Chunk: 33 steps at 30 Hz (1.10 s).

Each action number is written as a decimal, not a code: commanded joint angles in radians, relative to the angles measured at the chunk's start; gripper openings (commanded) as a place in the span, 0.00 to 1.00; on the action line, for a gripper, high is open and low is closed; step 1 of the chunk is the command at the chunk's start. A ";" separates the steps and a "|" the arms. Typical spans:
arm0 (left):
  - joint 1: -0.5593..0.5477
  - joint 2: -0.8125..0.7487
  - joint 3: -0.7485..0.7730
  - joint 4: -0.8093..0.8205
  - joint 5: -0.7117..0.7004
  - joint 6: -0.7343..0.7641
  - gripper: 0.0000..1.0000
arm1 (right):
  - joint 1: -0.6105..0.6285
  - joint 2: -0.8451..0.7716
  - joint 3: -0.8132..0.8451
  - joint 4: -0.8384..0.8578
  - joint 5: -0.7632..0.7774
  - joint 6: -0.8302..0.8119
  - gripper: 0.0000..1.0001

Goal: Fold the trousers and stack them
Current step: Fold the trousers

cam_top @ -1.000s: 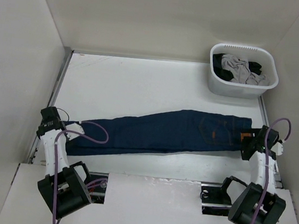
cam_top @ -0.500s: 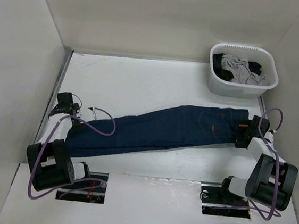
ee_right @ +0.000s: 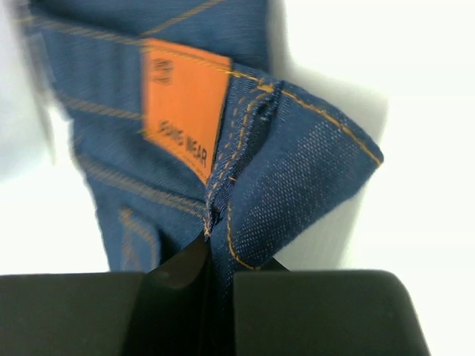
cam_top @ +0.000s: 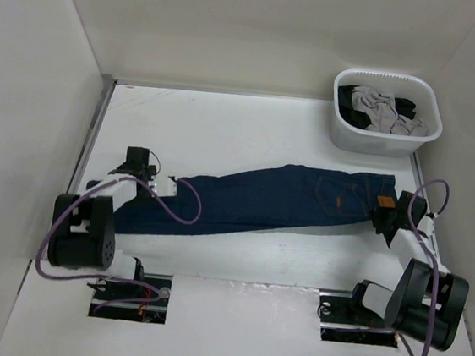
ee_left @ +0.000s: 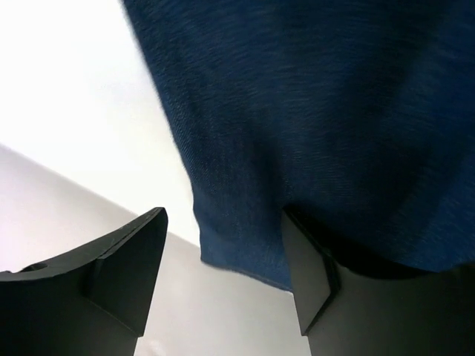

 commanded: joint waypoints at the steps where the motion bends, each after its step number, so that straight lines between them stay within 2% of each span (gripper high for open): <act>1: 0.000 0.233 0.061 0.285 0.017 -0.064 0.61 | -0.011 -0.116 0.002 0.027 0.091 -0.053 0.01; 7: -0.005 0.471 0.373 0.452 -0.038 -0.145 0.59 | -0.011 -0.251 -0.073 0.007 0.096 0.016 0.02; 9: -0.022 0.474 0.450 0.454 -0.036 -0.156 0.61 | -0.005 -0.252 -0.090 0.018 0.082 0.038 0.02; 12: -0.026 0.405 0.483 0.419 -0.027 -0.139 0.64 | -0.004 -0.239 -0.098 0.045 0.076 0.047 0.04; 14: -0.005 0.327 0.469 0.330 -0.010 -0.102 0.65 | -0.001 -0.236 -0.101 0.071 0.075 0.036 0.06; 18: 0.120 0.172 0.402 0.094 0.048 -0.042 0.64 | -0.001 -0.235 -0.102 0.092 0.067 -0.002 0.06; 20: 0.188 0.102 0.336 0.043 0.086 -0.018 0.64 | -0.011 -0.232 -0.102 0.093 0.059 -0.011 0.06; 24: 0.257 -0.004 0.189 0.055 0.192 -0.019 0.65 | -0.025 -0.219 -0.095 0.087 0.067 -0.039 0.05; 28: 0.225 -0.058 0.060 0.149 0.241 -0.029 0.68 | -0.028 -0.189 -0.070 0.062 0.088 -0.089 0.07; 29: 0.210 -0.049 0.035 0.199 0.234 -0.033 0.69 | -0.028 -0.173 -0.062 0.059 0.084 -0.106 0.18; 30: 0.201 -0.032 0.020 0.247 0.224 -0.035 0.70 | -0.030 -0.164 -0.056 0.059 0.076 -0.117 0.34; 31: 0.199 -0.011 0.015 0.290 0.211 -0.038 0.70 | -0.031 -0.155 -0.049 0.056 0.061 -0.134 0.57; 32: 0.199 0.014 0.020 0.325 0.194 -0.044 0.70 | -0.031 -0.152 -0.042 0.052 0.040 -0.154 1.00; 33: 0.202 0.037 0.032 0.348 0.175 -0.051 0.69 | -0.031 -0.156 -0.033 0.043 0.021 -0.178 1.00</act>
